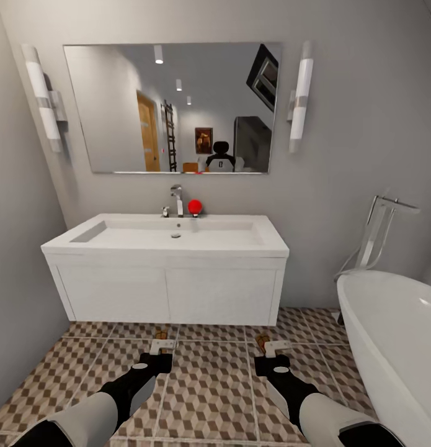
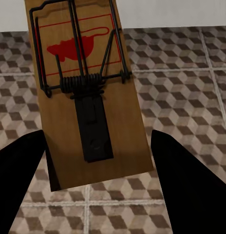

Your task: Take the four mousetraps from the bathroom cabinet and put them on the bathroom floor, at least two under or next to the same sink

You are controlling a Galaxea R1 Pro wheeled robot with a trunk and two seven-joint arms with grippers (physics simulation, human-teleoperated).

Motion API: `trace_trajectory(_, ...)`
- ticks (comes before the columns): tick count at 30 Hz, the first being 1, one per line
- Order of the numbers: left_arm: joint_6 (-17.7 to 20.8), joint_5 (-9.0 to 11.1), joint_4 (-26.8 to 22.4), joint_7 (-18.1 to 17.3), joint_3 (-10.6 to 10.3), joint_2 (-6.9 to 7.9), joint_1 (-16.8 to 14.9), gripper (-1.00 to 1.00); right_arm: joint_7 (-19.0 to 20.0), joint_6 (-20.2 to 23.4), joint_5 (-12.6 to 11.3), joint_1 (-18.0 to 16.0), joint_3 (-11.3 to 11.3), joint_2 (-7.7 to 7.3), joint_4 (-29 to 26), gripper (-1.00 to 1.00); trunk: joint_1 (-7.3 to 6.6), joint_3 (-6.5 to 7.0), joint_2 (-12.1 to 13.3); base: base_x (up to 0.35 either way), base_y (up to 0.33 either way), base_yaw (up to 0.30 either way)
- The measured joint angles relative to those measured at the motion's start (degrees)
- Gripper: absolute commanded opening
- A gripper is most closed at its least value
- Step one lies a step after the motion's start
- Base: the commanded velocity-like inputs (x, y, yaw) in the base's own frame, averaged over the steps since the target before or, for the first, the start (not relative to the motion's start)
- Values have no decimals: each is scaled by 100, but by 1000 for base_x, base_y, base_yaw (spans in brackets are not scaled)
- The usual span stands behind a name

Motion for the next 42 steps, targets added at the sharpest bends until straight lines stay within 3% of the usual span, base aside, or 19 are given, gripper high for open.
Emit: trace_trajectory(42, 18, 80, 18, -20, 50, 25, 0, -100, 0, -7, 5, 0, 7, -1, 0, -100, 923, -754, -1685, 0, 0, 0)
